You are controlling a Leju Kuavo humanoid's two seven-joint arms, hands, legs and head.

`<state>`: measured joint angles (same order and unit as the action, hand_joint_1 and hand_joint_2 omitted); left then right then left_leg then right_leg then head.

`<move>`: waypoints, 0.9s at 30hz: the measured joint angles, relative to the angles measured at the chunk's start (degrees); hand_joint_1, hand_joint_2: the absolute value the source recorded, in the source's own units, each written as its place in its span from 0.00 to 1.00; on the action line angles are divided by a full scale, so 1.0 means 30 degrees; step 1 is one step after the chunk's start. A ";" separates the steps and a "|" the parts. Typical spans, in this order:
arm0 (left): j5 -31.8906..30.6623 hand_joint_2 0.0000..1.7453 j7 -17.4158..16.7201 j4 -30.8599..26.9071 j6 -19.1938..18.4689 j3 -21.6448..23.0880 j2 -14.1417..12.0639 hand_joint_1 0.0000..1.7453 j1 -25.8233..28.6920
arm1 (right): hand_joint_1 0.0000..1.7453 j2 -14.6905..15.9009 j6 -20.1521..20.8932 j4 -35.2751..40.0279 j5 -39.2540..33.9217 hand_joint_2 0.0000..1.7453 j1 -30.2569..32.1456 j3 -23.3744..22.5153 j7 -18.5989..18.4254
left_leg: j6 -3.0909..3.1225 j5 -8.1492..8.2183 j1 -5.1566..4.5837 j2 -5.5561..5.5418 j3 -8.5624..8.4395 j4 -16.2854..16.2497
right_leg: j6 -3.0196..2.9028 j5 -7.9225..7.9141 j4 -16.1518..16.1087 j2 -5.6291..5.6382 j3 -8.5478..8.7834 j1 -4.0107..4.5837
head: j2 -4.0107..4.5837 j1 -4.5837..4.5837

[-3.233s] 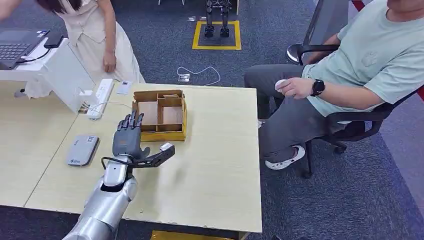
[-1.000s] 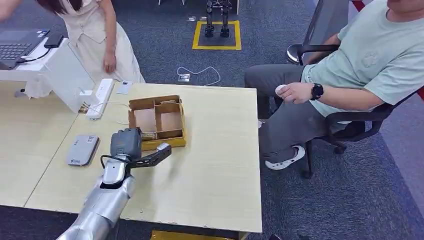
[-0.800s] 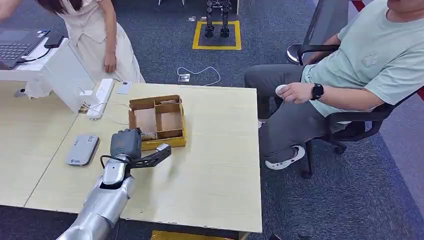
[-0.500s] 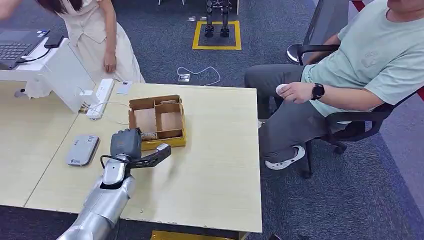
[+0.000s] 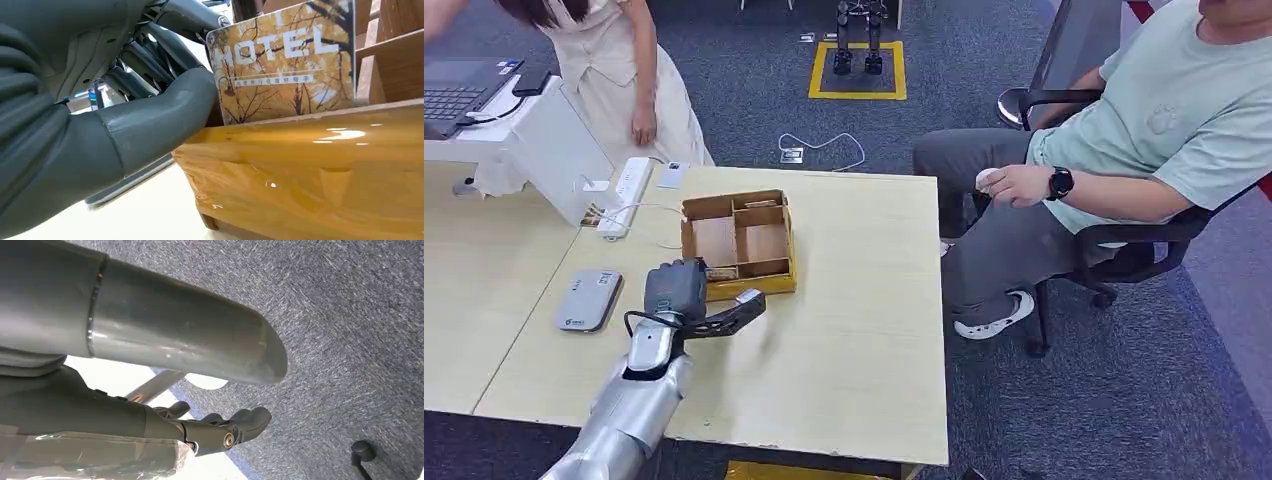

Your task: Pass the card to the sensor for recognition and then transmit it.

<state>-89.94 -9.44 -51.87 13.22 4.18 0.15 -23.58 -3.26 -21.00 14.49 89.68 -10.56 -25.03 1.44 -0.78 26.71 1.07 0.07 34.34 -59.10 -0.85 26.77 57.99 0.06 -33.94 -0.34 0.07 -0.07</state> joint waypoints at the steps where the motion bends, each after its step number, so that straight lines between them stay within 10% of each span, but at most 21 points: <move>1: 0.0000 1.00 0.0022 0.0000 0.0000 -0.0022 0.0015 1.00 0.0017 | 0.00 0.0000 0.0000 0.0000 0.0000 0.00 -0.0001 0.0000 0.0000 | 0.0000 0.0000 0.0000 0.0000 0.0000 0.0000 | 0.0000 0.0000 0.0000 0.0000 0.0000 0.0000 | -0.0007 0.0000; 2: 0.0000 1.00 0.0080 0.0000 0.0000 -0.0081 0.0036 0.94 0.0037 | 0.00 0.0000 0.0000 0.0000 -0.0007 0.00 -0.0001 0.0000 0.0000 | 0.0000 0.0000 0.0000 0.0000 0.0000 0.0000 | 0.0000 0.0000 0.0000 0.0000 -0.0001 0.0000 | 0.0000 0.0000; 3: 0.0000 1.00 0.0109 0.0000 0.0000 -0.0102 0.0051 0.32 0.0043 | 0.00 0.0000 0.0000 0.0000 0.0000 0.00 -0.0001 0.0000 0.0000 | 0.0000 0.0000 0.0000 0.0000 0.0001 0.0000 | 0.0000 0.0000 0.0000 0.0000 0.0000 0.0000 | -0.0007 0.0000; 4: -0.0007 1.00 0.0153 0.0000 0.0000 -0.0117 0.0051 0.00 0.0044 | 0.00 0.0000 0.0000 0.0000 -0.0007 0.00 -0.0002 0.0000 0.0000 | 0.0000 0.0000 0.0000 0.0000 0.0000 0.0000 | 0.0000 0.0000 0.0000 0.0000 0.0000 0.0000 | -0.0007 0.0000; 27: -0.0022 1.00 0.0233 -0.0044 0.0197 -0.0401 0.0146 0.00 -0.0180 | 0.00 -0.0029 0.0007 0.0007 0.0000 0.00 -0.0014 0.0007 0.0000 | 0.0039 -0.0029 -0.0002 -0.0013 -0.0093 0.0006 | 0.0016 -0.0013 0.0000 -0.0039 0.0120 0.0000 | -0.0007 0.0000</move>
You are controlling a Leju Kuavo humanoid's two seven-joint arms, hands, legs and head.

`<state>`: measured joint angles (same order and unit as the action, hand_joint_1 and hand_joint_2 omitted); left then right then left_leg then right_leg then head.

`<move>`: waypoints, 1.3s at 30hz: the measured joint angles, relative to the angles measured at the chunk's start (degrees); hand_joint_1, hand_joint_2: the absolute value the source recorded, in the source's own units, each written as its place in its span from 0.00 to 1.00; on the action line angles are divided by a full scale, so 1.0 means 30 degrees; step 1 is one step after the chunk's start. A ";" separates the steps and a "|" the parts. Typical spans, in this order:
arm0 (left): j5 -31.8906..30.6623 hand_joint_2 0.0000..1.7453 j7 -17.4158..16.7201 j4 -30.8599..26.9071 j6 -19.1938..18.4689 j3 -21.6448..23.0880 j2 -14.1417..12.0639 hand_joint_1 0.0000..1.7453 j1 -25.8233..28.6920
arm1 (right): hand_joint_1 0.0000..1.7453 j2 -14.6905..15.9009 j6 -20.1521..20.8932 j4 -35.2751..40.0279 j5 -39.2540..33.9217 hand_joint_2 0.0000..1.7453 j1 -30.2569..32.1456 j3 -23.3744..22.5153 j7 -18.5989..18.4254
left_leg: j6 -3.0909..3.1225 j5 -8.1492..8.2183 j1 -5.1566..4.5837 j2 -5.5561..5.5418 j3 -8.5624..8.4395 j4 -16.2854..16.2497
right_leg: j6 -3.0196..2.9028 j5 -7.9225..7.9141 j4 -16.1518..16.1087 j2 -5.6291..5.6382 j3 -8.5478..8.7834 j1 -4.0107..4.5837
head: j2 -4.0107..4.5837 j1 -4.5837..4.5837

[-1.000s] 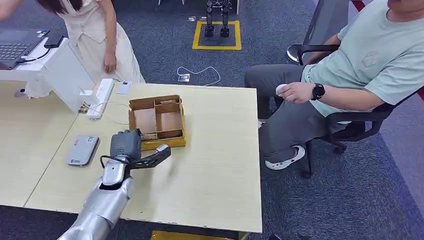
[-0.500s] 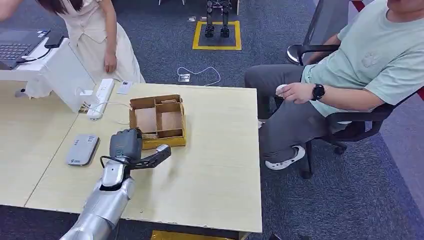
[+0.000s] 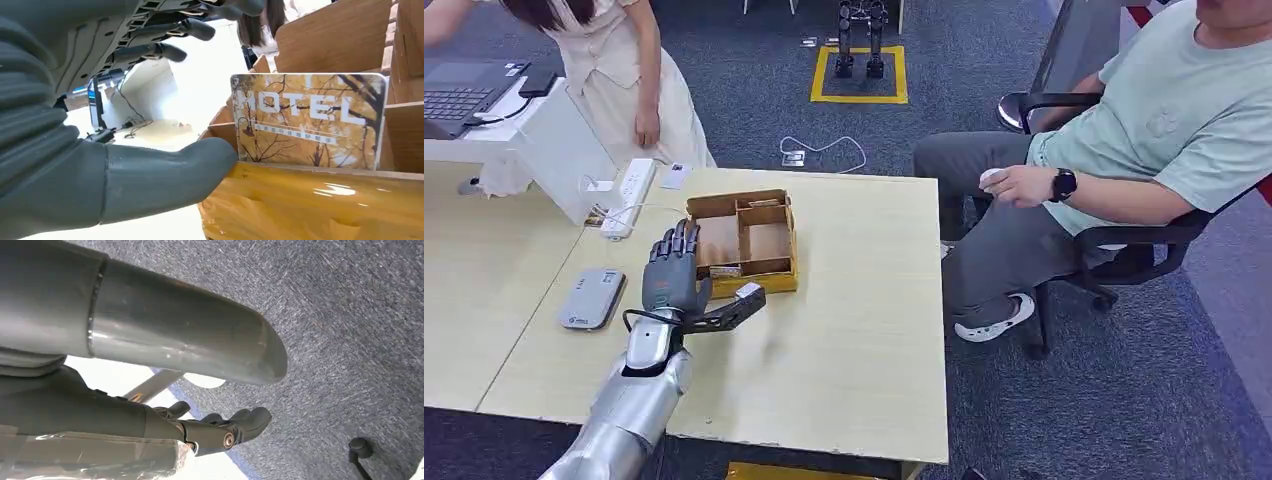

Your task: Pass the card to the sensor for recognition and then transmit it.

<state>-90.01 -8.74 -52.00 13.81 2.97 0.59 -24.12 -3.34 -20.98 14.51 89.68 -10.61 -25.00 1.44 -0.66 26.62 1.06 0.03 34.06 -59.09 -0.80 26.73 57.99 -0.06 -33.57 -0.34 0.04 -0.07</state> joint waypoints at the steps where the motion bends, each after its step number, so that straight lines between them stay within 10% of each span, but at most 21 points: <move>1: 0.0000 1.00 0.0029 -0.0007 -0.0007 -0.0007 0.0000 0.00 0.0003 | 0.00 0.0000 -0.0007 0.0000 -0.0001 0.00 0.0000 -0.0007 0.0000 | 0.0001 0.0000 -0.0001 0.0000 0.0000 0.0000 | 0.0000 0.0000 0.0000 0.0000 0.0000 0.0000 | 0.0007 0.0000; 13: 0.0007 1.00 0.0524 -0.0095 -0.0197 -0.0015 0.0036 0.00 0.0020 | 0.00 0.0000 -0.0007 0.0000 -0.0007 0.00 0.0000 0.0000 0.0000 | 0.0001 -0.0001 -0.0001 -0.0001 0.0001 0.0000 | 0.0001 0.0000 0.0000 -0.0003 0.0000 -0.0001 | 0.0007 0.0000; 26: 0.1776 1.00 0.3525 -0.1077 -0.1587 0.0000 -0.0226 0.00 0.0831 | 0.00 0.0000 -0.0109 0.0015 -0.0123 0.00 0.0073 -0.0007 0.0087 | 0.0003 -0.0001 -0.0001 0.0007 0.0013 -0.0004 | 0.0002 -0.0001 -0.0003 0.0011 -0.0025 -0.0001 | 0.0007 0.0000; 39: 0.3774 1.00 0.4335 -0.2317 -0.2987 0.1428 -0.2048 0.00 0.1899 | 0.00 0.0000 -0.0204 0.0022 -0.0197 0.00 0.0135 -0.0066 0.0241 | 0.0001 0.0007 0.0000 0.0013 0.0036 -0.0002 | 0.0003 0.0005 -0.0003 0.0025 -0.0055 0.0001 | 0.0000 0.0000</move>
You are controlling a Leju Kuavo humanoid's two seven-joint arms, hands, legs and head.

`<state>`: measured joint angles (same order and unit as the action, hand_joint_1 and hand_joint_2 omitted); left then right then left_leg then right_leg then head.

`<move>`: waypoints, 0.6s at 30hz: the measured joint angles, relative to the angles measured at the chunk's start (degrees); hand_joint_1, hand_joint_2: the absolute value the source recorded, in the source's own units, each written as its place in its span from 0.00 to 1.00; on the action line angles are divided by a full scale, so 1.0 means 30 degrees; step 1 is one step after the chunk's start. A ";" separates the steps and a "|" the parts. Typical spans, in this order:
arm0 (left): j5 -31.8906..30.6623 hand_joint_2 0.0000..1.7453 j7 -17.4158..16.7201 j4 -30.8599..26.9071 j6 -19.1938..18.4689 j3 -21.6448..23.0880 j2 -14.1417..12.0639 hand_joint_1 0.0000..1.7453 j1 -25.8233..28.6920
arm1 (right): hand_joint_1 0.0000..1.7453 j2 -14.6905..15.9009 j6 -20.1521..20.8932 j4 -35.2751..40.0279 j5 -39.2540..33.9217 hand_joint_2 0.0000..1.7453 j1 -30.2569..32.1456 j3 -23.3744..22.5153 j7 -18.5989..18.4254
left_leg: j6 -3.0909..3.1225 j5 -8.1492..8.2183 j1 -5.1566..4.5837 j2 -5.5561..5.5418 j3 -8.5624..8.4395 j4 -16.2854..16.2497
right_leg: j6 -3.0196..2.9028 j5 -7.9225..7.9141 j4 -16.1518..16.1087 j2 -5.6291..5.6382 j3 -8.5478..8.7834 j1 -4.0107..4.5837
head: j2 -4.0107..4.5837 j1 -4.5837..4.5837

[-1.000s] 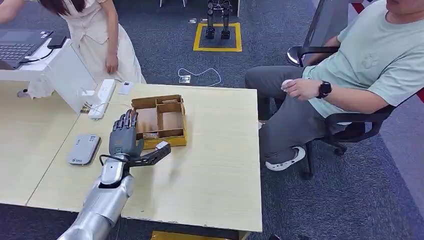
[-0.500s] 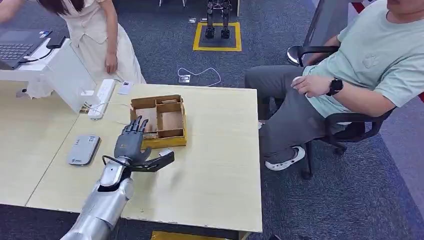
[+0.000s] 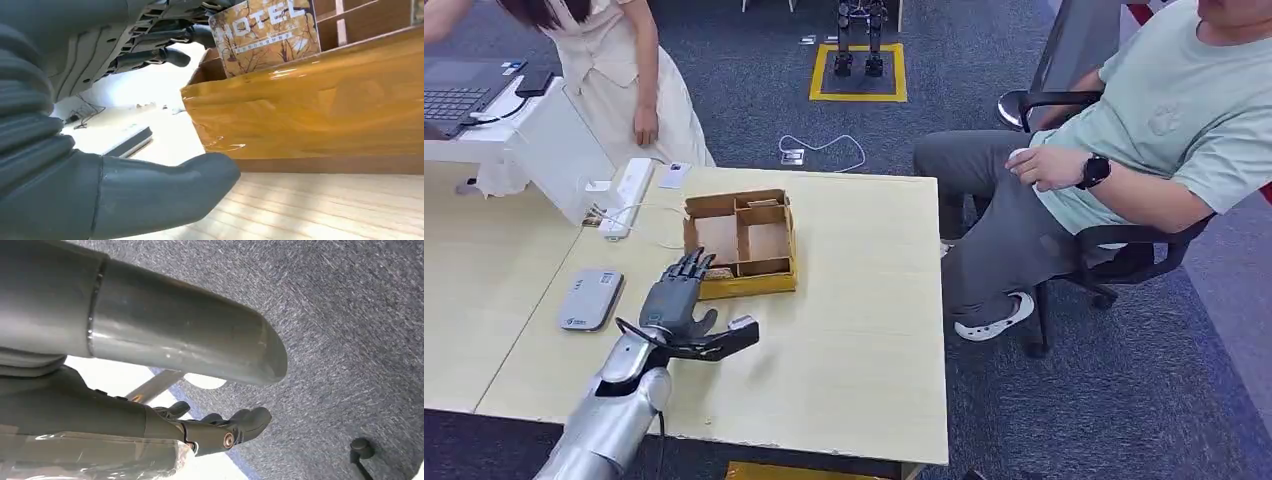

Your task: Pass the card to the sensor for recognition and then transmit it.

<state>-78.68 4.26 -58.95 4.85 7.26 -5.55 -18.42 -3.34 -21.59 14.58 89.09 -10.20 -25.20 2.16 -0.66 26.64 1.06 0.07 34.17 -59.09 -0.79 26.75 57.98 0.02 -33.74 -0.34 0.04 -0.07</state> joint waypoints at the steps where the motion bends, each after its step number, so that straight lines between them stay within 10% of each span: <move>1: 0.0000 1.00 0.0007 -0.0059 0.0000 0.0022 -0.0036 0.00 0.0035 | 0.00 0.0007 0.0000 0.0000 0.0000 0.00 -0.0001 -0.0007 0.0015 | 0.0000 0.0000 0.0000 0.0001 0.0000 0.0000 | 0.0000 -0.0001 0.0000 0.0001 0.0000 0.0000 | 0.0001 0.0000; 18: 0.0095 1.00 -0.0240 -0.0270 0.0022 0.0495 -0.0306 0.00 0.0064 | 0.00 0.0000 -0.0007 0.0000 0.0015 0.00 0.0005 -0.0153 0.0022 | 0.0000 0.0001 -0.0002 0.0000 0.0001 -0.0001 | 0.0000 -0.0001 -0.0001 0.0000 -0.0003 -0.0002 | 0.0000 0.0000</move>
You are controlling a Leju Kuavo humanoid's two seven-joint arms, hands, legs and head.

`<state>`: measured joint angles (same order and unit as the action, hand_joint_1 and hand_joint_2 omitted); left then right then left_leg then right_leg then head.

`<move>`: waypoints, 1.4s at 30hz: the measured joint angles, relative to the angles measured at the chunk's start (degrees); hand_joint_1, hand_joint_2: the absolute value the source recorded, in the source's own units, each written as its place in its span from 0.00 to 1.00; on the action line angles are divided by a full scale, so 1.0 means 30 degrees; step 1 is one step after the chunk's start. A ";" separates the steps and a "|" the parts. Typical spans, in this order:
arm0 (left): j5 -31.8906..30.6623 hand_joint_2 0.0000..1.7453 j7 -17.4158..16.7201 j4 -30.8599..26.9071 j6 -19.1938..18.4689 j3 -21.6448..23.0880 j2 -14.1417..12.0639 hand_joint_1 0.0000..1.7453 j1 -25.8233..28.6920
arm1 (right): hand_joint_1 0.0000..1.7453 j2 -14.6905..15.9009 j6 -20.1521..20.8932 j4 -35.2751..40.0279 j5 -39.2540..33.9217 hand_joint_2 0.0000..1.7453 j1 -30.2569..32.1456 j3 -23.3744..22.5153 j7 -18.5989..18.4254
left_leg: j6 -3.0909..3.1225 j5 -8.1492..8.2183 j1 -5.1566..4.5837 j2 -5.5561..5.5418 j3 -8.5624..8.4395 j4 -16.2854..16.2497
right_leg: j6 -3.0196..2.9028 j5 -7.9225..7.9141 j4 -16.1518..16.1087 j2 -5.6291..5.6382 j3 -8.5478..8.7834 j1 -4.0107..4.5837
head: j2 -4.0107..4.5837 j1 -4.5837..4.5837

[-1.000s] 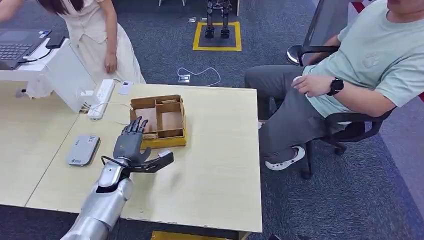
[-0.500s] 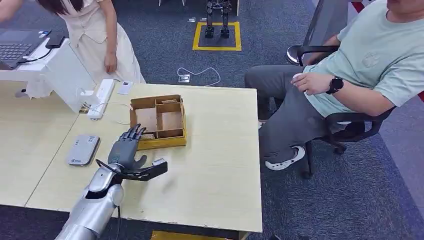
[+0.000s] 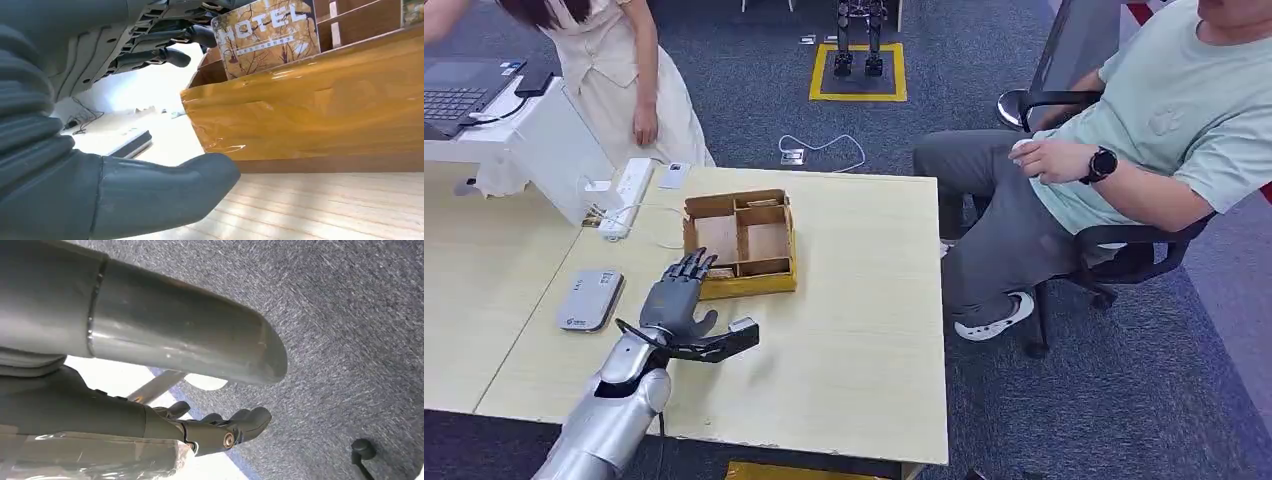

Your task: Pass the card to the sensor for recognition and then transmit it.

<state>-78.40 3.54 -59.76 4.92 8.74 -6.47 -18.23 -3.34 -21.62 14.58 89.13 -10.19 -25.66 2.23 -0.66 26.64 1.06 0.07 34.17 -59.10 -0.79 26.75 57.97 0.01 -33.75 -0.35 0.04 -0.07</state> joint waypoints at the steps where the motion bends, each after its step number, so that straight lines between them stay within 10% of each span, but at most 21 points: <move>1: 0.0022 1.00 0.0000 0.0000 0.0029 0.0015 -0.0007 0.00 0.0001 | 0.00 0.0007 0.0000 0.0007 0.0007 0.00 0.0000 -0.0007 0.0000 | 0.0000 0.0000 0.0000 0.0000 0.0000 0.0000 | 0.0000 0.0000 0.0000 0.0000 0.0000 0.0000 | 0.0000 0.0000; 42: 0.0444 1.00 -0.0364 -0.1792 0.0226 0.0131 -0.0401 0.00 0.0047 | 0.00 0.0000 0.0007 0.0087 0.0138 0.00 0.0005 -0.0117 0.0087 | 0.0000 0.0000 0.0000 0.0000 0.0006 0.0000 | 0.0000 0.0000 0.0000 -0.0001 -0.0003 0.0000 | 0.0007 0.0000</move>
<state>-77.07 2.45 -65.13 5.60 9.14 -7.67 -18.09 -3.34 -21.59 14.84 89.55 -10.17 -26.01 2.49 -0.66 26.64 1.06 0.07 34.19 -59.10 -0.79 26.75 57.97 0.01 -33.76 -0.35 0.07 -0.07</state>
